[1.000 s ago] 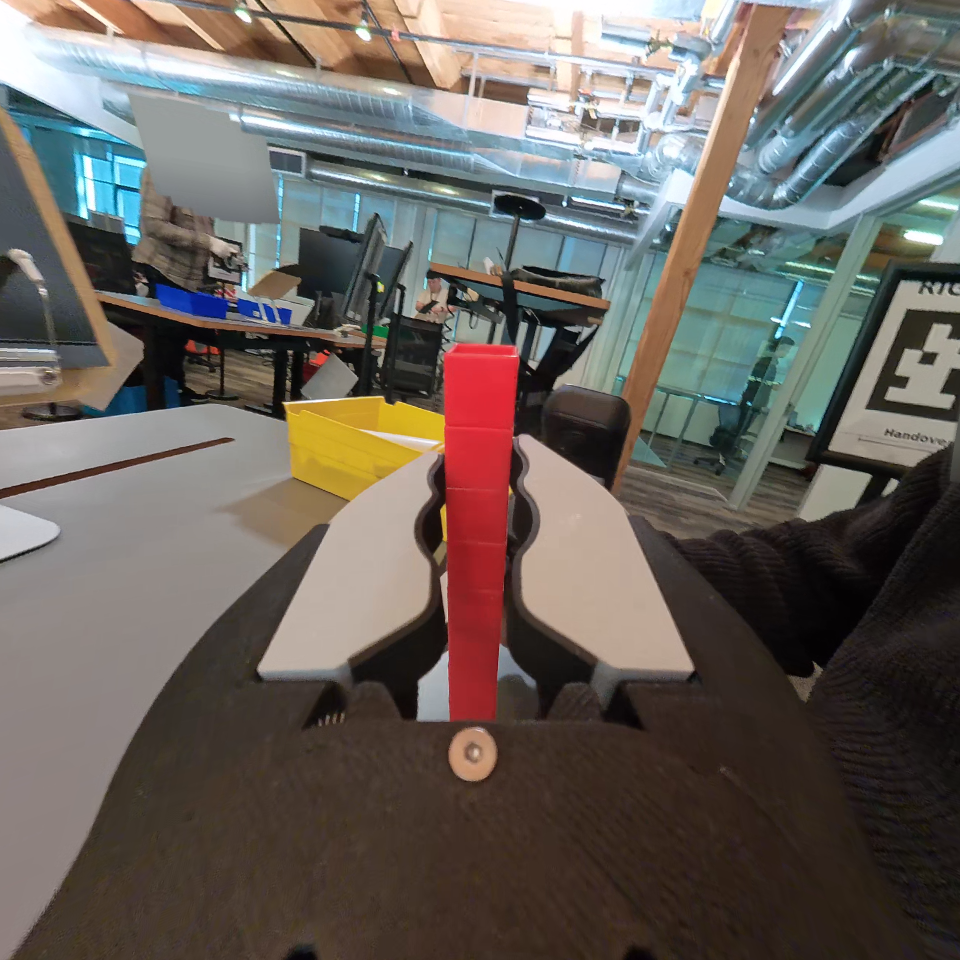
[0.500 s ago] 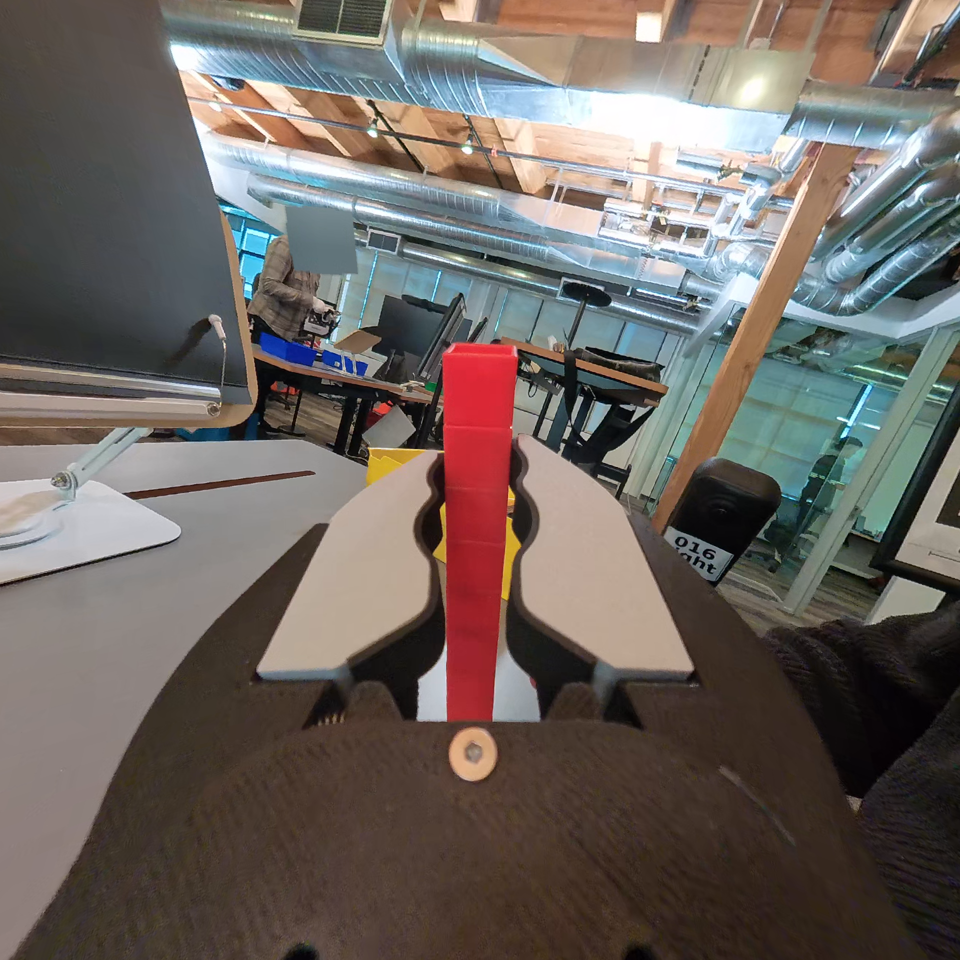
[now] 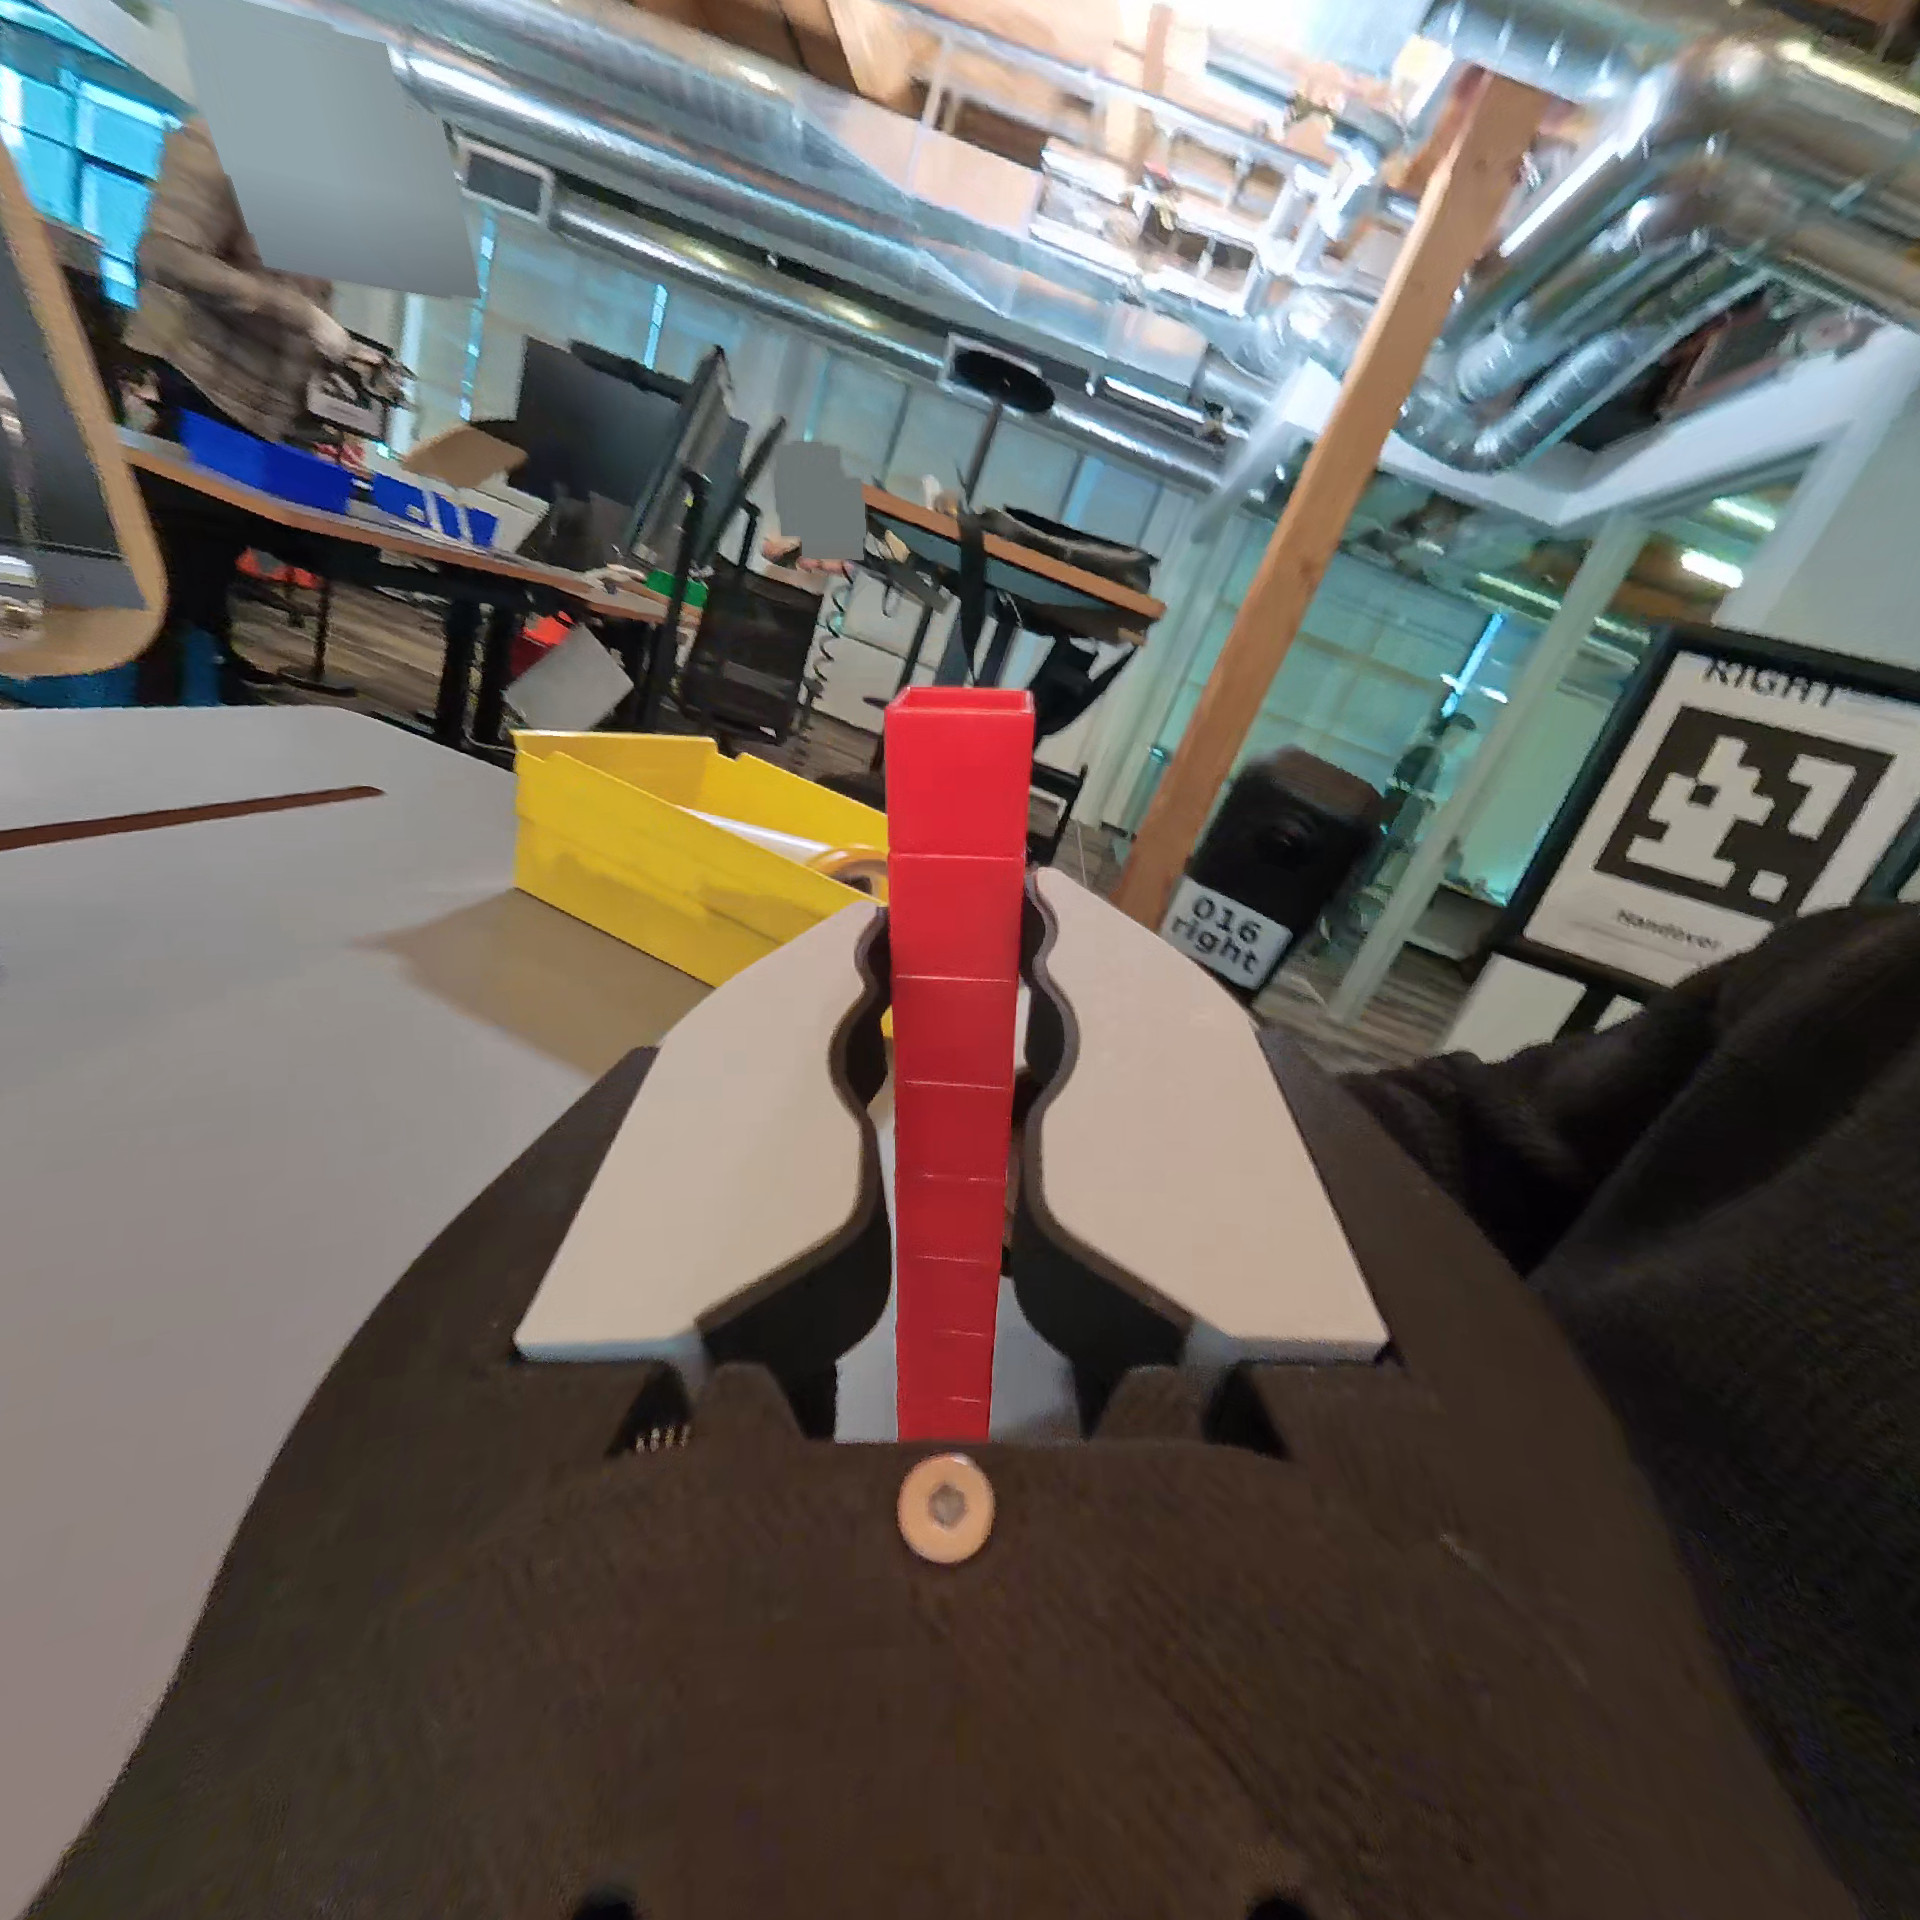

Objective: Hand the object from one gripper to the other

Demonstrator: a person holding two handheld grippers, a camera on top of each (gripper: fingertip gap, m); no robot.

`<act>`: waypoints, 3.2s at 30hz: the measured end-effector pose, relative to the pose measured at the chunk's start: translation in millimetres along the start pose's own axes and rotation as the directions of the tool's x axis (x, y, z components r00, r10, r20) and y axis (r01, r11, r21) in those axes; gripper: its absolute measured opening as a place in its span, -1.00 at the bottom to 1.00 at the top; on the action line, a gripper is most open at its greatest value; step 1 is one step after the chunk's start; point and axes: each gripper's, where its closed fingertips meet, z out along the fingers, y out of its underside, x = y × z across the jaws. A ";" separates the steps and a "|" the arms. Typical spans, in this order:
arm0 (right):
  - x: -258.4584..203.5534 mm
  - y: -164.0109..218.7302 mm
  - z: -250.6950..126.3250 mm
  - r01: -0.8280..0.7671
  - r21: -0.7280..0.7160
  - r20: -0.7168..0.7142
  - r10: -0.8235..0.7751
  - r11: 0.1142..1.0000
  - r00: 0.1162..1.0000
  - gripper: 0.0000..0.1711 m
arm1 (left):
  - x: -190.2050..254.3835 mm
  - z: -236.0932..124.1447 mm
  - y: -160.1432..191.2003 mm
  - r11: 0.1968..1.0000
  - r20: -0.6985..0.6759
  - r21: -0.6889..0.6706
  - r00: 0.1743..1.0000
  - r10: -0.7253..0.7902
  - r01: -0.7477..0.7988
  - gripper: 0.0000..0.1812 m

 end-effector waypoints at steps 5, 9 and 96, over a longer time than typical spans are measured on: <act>1.9 2.3 -2.0 -0.110 -0.002 0.043 0.110 0.994 0.993 -0.48 | 11.8 6.8 12.3 0.996 -0.045 -0.069 0.998 0.054 -0.057 -0.72; -0.4 3.1 -1.0 -0.148 -0.004 0.068 0.148 0.989 0.987 -0.52 | 18.7 9.2 15.2 0.995 -0.078 -0.080 0.996 0.049 -0.055 -0.73; 24.7 35.9 -14.5 0.879 -0.453 0.048 -0.980 0.151 0.193 -0.47 | -25.4 3.9 57.4 0.628 -0.211 0.016 0.616 -0.759 0.778 -0.74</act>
